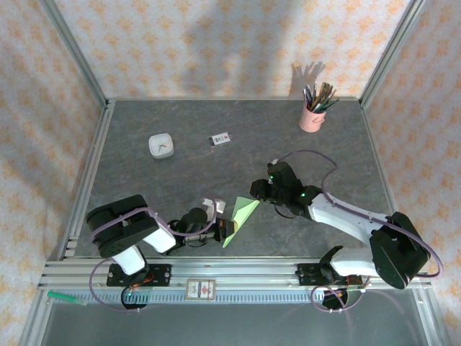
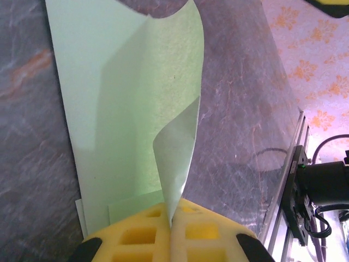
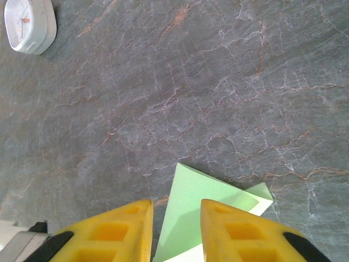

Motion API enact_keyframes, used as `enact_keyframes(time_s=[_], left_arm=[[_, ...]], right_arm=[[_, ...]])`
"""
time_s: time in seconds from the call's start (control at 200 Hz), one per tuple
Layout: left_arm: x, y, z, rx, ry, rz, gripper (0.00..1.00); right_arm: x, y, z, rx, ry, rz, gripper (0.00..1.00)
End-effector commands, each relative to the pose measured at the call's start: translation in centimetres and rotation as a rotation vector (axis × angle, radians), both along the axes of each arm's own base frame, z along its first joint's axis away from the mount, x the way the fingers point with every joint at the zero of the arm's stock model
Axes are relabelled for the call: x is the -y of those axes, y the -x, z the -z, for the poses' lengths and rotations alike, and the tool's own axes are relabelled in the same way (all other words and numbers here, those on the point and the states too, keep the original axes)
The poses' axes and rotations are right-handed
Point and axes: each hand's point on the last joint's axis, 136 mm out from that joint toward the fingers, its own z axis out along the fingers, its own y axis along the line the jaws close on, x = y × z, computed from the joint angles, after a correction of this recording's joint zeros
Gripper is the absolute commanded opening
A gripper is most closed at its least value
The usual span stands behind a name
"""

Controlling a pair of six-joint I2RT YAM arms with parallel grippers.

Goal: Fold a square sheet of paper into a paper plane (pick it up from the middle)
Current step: Perform the fifth fold on the wing at the bottom-center of the table.

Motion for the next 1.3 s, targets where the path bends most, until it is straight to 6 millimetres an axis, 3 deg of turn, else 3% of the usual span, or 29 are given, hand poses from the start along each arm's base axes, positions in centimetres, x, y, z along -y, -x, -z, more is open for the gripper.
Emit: enact_keyframes(time_s=[0.0, 0.355, 0.731, 1.296], left_arm=[[0.0, -0.3, -0.8, -0.026, 0.074, -0.029, 0.00], [-1.3, -0.3, 0.4, -0.085, 0.076, -0.089, 0.00], [-2.8, -0.2, 2.5, -0.153, 0.000, -0.155, 0.00], [-3.1, -0.1, 3.3, -0.179, -0.032, -0.169, 0.00]], right_arm=[[-0.7, 0.0, -1.4, 0.053, -0.023, -0.044, 0.27], [-2.1, 1.9, -0.5, 0.079, 0.005, -0.166, 0.22], [-4.3, 4.5, 3.6, 0.030, 0.080, -0.289, 0.12], [-6.0, 3.5, 5.5, 0.024, 0.132, -0.318, 0.08]])
